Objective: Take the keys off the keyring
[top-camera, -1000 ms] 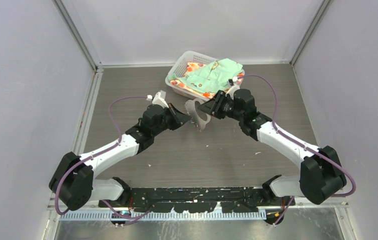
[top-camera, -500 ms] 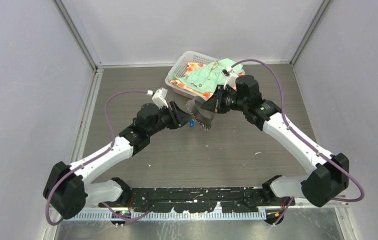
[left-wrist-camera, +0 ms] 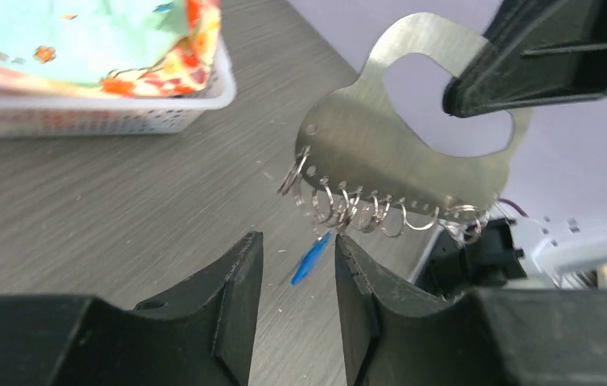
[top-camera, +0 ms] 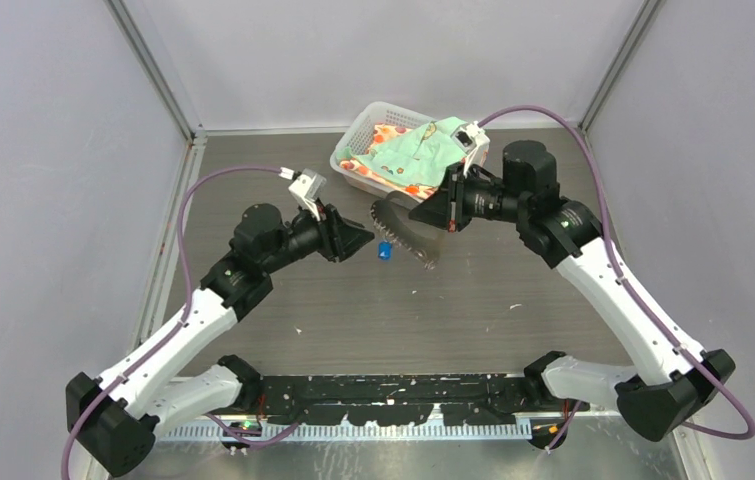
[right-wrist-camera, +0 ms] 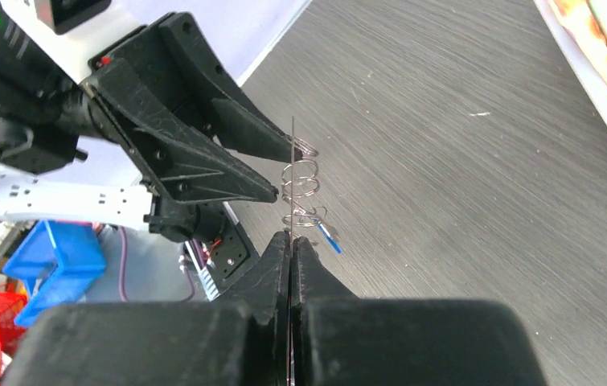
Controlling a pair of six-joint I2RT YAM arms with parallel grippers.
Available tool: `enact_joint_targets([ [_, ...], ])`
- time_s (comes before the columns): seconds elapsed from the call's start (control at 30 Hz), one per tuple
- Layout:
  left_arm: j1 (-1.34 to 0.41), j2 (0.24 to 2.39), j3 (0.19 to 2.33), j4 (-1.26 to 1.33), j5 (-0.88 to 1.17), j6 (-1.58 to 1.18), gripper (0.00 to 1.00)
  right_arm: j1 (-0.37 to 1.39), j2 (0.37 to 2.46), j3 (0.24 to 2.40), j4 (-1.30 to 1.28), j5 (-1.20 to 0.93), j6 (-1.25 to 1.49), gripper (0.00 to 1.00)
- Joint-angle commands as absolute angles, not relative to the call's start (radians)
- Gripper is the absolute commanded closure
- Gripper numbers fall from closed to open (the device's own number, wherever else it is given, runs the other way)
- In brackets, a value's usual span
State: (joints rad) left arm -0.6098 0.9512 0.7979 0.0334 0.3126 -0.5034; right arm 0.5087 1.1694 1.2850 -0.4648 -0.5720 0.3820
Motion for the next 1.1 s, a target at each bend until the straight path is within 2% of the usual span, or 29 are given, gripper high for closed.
enact_joint_targets([
  [0.0, -0.594, 0.919, 0.911, 0.004, 0.579, -0.388, 0.61, 0.516, 1.12, 1.349, -0.5, -0.669, 0.3, 0.99],
  [0.23, -0.594, 0.917, 1.132, -0.349, 0.737, -0.2, 0.57, 0.531, 1.1, 1.375, -0.57, -0.728, 0.224, 0.99],
  [0.37, -0.593, 0.974, 1.235, -0.518, 0.761, -0.1, 0.51, 0.547, 1.101, 1.394, -0.603, -0.777, 0.178, 0.99],
  [0.7, -0.594, 1.139, 1.389, -0.628, 0.944, -0.056, 0.41, 0.635, 1.142, 1.453, -0.702, -0.821, 0.085, 0.99],
  [0.8, -0.593, 1.158, 1.387, -0.619, 1.013, -0.077, 0.41, 0.662, 1.156, 1.464, -0.719, -0.809, 0.061, 0.99],
  [1.07, -0.605, 1.175, 1.329, -0.578, 1.144, -0.167, 0.5, 0.682, 1.208, 1.515, -0.781, -0.802, 0.005, 0.99],
])
